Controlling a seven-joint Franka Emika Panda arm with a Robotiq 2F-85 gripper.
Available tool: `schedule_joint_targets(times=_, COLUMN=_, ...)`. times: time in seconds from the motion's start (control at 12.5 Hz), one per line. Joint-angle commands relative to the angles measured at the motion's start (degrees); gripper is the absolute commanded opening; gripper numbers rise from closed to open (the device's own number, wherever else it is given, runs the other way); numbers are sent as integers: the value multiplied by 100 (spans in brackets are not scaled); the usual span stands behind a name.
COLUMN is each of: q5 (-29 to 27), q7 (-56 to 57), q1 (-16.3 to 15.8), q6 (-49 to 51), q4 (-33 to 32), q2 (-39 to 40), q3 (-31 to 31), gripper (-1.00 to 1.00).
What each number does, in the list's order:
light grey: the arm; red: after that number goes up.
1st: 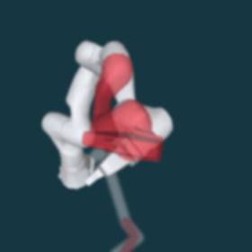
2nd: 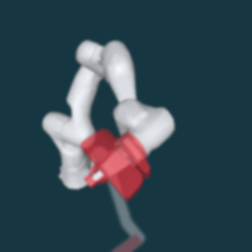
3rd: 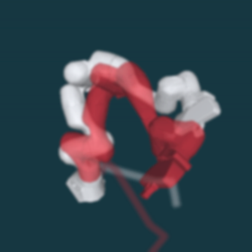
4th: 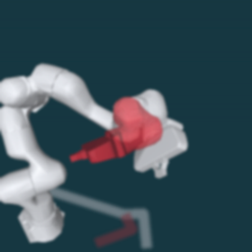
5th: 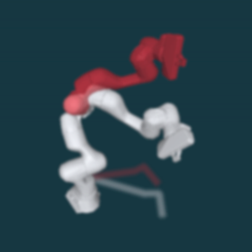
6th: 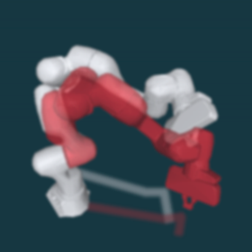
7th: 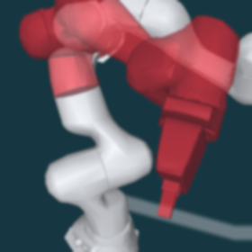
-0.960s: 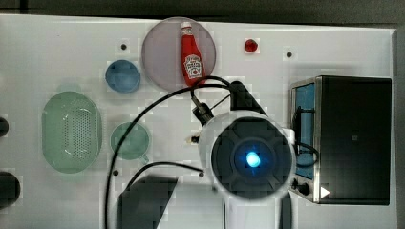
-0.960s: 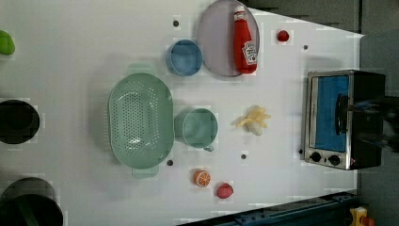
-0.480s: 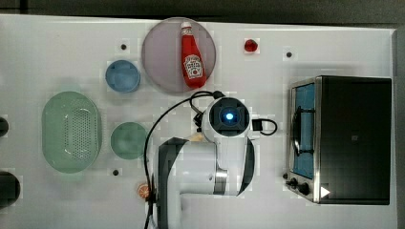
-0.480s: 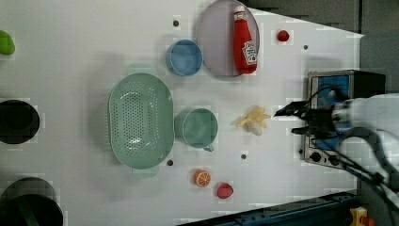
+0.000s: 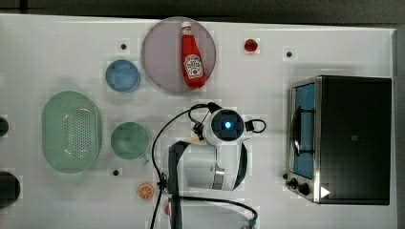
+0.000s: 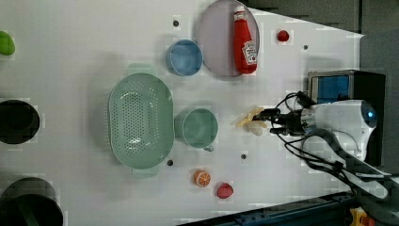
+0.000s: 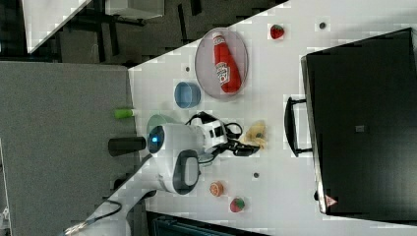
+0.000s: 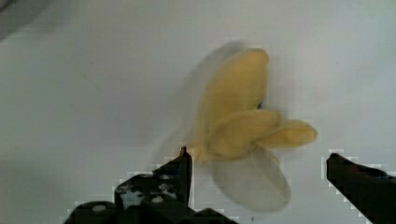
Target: Pick Banana and place it in mug.
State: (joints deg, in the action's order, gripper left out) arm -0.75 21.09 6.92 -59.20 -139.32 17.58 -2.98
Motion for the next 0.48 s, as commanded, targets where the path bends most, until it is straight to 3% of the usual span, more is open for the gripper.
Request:
schedule_joint_targets(times=0.08, q5=-5, q7=360, q1=-38, q6=-483, q4=-75, q2=62, q3=-31, gripper=100)
schedule_joint_targets(times=0.24, q5=-5, q7=347, q1=-38, q6=-673, q4=-68, q2=252, q3=-28, gripper=98)
schedule_joint_targets(times=0.48, q5=-5, q7=347, q1=-34, q6=-951, q4=-112, q2=324, q3=-8, gripper=29)
